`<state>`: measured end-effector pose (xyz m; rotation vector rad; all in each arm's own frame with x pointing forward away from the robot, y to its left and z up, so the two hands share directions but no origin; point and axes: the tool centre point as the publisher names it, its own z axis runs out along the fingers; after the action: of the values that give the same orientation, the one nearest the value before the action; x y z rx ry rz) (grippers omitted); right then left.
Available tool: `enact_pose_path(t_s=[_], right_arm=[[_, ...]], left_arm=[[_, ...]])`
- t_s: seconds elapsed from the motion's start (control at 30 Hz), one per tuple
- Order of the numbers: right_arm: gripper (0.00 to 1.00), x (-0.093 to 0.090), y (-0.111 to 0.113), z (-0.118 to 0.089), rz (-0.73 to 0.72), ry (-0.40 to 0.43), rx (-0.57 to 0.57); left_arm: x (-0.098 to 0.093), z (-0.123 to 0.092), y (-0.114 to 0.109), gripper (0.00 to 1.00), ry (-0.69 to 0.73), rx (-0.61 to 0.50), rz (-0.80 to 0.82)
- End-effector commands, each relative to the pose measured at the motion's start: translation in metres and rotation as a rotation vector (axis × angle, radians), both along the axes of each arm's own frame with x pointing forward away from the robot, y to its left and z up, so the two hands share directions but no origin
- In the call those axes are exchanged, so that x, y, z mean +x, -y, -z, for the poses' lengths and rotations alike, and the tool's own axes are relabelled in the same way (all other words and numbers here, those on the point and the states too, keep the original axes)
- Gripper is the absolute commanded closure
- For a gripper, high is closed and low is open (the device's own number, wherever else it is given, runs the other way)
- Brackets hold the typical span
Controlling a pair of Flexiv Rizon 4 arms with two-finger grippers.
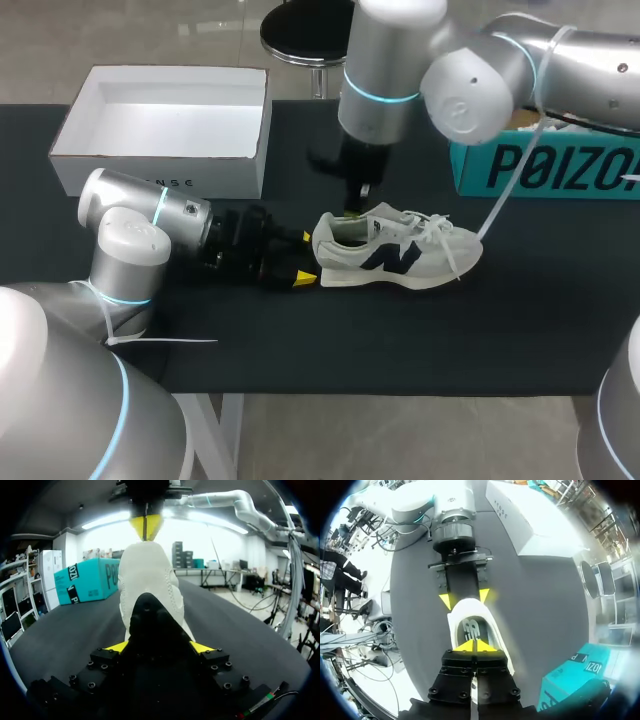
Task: Take the shoe out of the shoebox, open the shoe tongue, remove and reinsert the insole, then place the shoe into the shoebox
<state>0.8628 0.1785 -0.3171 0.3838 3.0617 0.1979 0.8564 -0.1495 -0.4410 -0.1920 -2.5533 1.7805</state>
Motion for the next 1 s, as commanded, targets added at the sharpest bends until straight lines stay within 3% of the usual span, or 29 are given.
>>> enact_pose_path(t_s=[0.03, 0.6, 1.0], right_arm=[[1.0, 0.002, -0.002, 0.014, 0.004, -0.024, 0.004], [1.0, -0.002, 0.005, 0.034, 0.008, -0.07, -0.014], [1.0, -0.008, 0.033, 0.033, 0.067, -0.07, -0.048]], left_arm=[[0.001, 0.002, 0.002, 1.0, -0.001, 0.002, 0.001], [0.001, 0.002, 0.002, 1.0, -0.001, 0.002, 0.001], [0.001, 0.002, 0.002, 1.0, -0.001, 0.002, 0.001]])
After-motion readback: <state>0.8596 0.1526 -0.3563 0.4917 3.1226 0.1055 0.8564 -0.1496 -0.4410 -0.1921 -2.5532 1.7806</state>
